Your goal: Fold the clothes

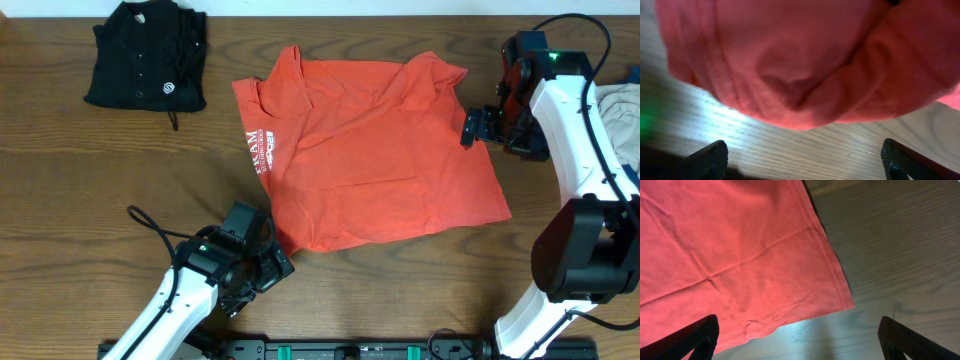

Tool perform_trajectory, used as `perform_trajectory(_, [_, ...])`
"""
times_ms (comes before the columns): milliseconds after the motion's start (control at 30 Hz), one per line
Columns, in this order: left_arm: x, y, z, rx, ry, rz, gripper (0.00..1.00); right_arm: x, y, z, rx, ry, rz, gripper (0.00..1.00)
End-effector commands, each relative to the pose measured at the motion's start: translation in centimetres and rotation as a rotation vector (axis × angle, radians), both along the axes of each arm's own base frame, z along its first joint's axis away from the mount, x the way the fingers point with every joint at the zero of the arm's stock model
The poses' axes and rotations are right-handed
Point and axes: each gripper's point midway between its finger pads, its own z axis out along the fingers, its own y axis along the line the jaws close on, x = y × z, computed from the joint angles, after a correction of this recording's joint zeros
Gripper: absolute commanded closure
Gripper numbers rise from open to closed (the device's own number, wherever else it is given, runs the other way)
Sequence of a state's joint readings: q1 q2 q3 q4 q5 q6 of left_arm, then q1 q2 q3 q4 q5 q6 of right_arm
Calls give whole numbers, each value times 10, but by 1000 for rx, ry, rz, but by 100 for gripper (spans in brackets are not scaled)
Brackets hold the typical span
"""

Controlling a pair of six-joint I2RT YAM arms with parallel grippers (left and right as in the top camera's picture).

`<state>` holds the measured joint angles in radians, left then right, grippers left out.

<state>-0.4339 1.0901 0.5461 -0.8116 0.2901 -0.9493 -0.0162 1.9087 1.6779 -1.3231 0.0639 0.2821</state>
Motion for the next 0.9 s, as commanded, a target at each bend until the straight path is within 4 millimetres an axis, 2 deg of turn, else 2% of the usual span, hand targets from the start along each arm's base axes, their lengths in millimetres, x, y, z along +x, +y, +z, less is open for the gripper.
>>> perform_trajectory(0, [6,-6,2,-27,-37,-25,2,3,-3,0,-10,-15,-21,1])
perform_trajectory(100, [25,-14,9,-56,-138,-105,2,12,-1,1,4,-51,-19,1])
perform_trajectory(200, [40,-21,25,-72,-208,-156,2,21,8,1,50,-85,30,1])
perform_trajectory(300, [48,-25,41,-77,-243,-187,2,29,18,2,109,-120,69,1])
perform_trajectory(467, [65,-20,57,-24,-322,-222,2,49,42,9,239,-212,135,1])
perform_trajectory(567, [88,-14,73,40,-429,-217,2,69,55,17,314,-303,157,1])
perform_trajectory(667, [120,-11,96,100,-573,-215,2,93,63,29,361,-409,151,1])
perform_trajectory(767, [155,-7,120,138,-721,-222,2,114,63,40,364,-503,142,1])
perform_trajectory(867, [185,1,133,167,-789,-216,2,125,63,47,362,-556,147,1])
